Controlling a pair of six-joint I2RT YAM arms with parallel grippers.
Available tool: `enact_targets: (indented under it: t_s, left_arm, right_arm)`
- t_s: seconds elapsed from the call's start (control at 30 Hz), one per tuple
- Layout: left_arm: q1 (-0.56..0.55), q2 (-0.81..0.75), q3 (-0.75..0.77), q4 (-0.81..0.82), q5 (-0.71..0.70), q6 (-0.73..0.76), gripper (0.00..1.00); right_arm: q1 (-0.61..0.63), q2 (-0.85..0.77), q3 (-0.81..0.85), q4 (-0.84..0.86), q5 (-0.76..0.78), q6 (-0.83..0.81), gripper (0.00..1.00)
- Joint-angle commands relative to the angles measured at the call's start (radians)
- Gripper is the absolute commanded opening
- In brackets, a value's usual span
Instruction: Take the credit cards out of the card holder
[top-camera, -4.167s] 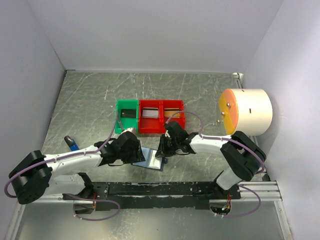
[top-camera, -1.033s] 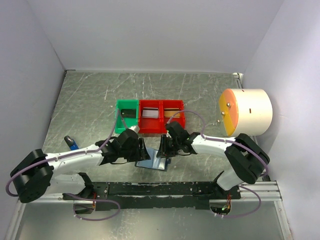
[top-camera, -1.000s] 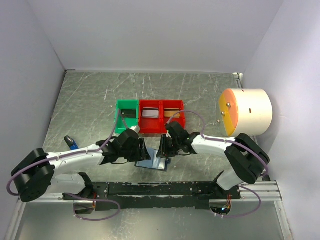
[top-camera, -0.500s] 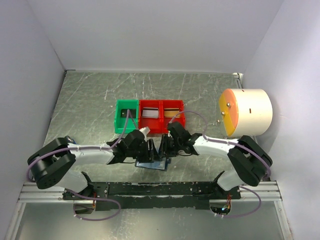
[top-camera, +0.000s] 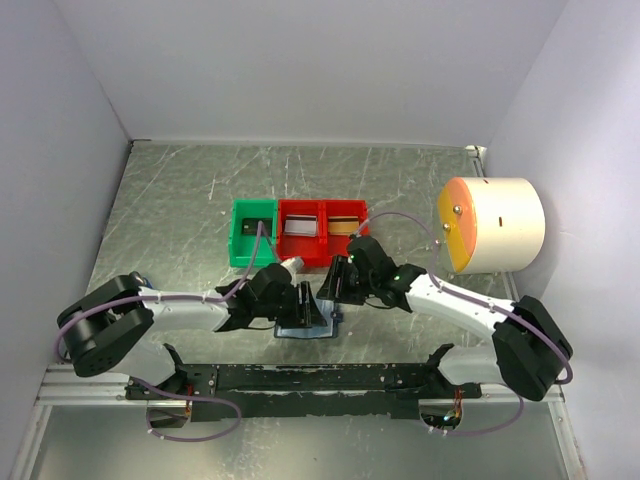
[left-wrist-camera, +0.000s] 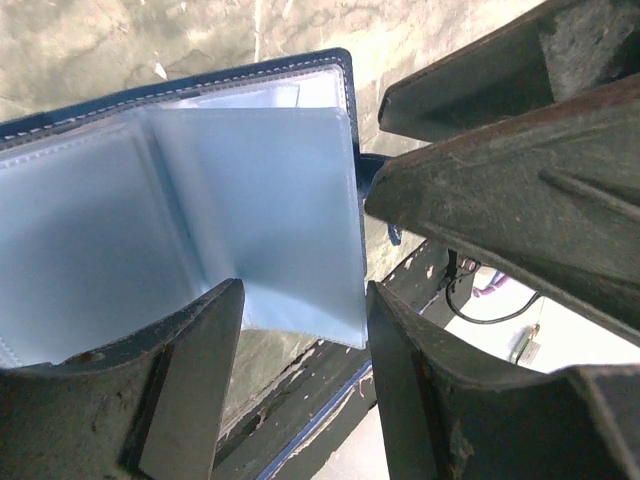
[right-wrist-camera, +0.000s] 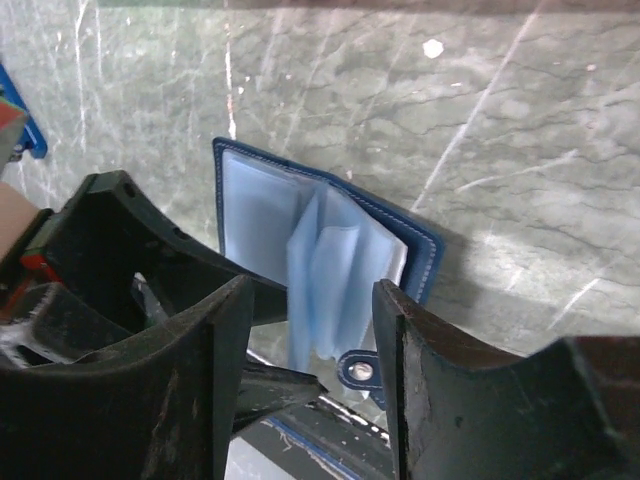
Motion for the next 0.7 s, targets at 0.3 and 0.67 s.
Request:
enact_targets:
  t_s: [0.3,0.67]
  left_arm:
    - [-0.043,-0.108,0.037,-0.111,-0.102,0.033,0.66]
    - [-0.044,-0.232,0.027,-0.284,-0.218,0.045,0.70]
  right_arm:
    - [0.000,0.127,0.033,-0.059,-0.056,-0.089,0.37]
    - [0.003,0.103,0.029,0.027,-0.199,-0.113,0.36]
